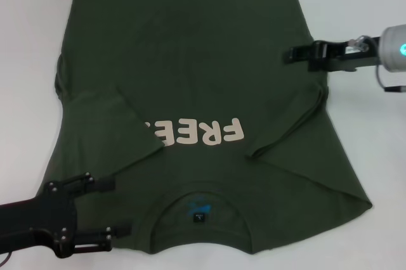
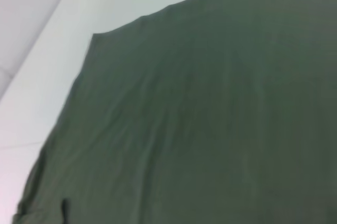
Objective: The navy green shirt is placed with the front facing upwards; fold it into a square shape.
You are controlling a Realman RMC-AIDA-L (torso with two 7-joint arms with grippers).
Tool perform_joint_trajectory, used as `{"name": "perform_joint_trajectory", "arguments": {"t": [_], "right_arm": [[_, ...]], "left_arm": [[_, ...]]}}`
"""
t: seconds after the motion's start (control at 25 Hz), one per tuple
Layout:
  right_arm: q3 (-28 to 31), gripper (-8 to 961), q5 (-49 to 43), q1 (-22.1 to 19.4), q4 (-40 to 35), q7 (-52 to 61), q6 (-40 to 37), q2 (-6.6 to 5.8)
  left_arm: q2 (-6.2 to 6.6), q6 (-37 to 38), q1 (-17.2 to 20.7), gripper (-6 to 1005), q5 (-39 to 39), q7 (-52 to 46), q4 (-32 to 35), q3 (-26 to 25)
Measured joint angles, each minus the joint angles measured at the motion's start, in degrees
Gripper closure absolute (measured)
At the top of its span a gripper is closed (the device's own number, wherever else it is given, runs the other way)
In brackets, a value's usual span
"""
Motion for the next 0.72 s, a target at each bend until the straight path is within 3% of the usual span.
{"name": "perform_joint_trajectory", "arguments": {"t": [0.2,0.28,0.48,0.72], "right_arm": [[-0.5,184,-6.4,1.0,0.0,5.9,-4.4,-3.61],[-0.5,184,-9.6,1.6,-0.3,7.7,-5.8,-4.19],[-0.5,184,-15.3,2.4,-0.4,9.5,-6.2,-3.51],[-0.5,185,-17.9,2.4,0.0,9.2,-2.2,-0.76]], "left_arm": [[0.22,0.2,0.0,89,0.0,-0.2,0.0,0.0],[0.23,0.2,-0.1,90,0.0,-0.2,0.0,0.0],[0.19,0.1,-0.3,90,0.1,-0.3,0.0,0.0],[0.15,0.0,-0.6,89,0.1,-0.3,0.0,-0.1]]}}
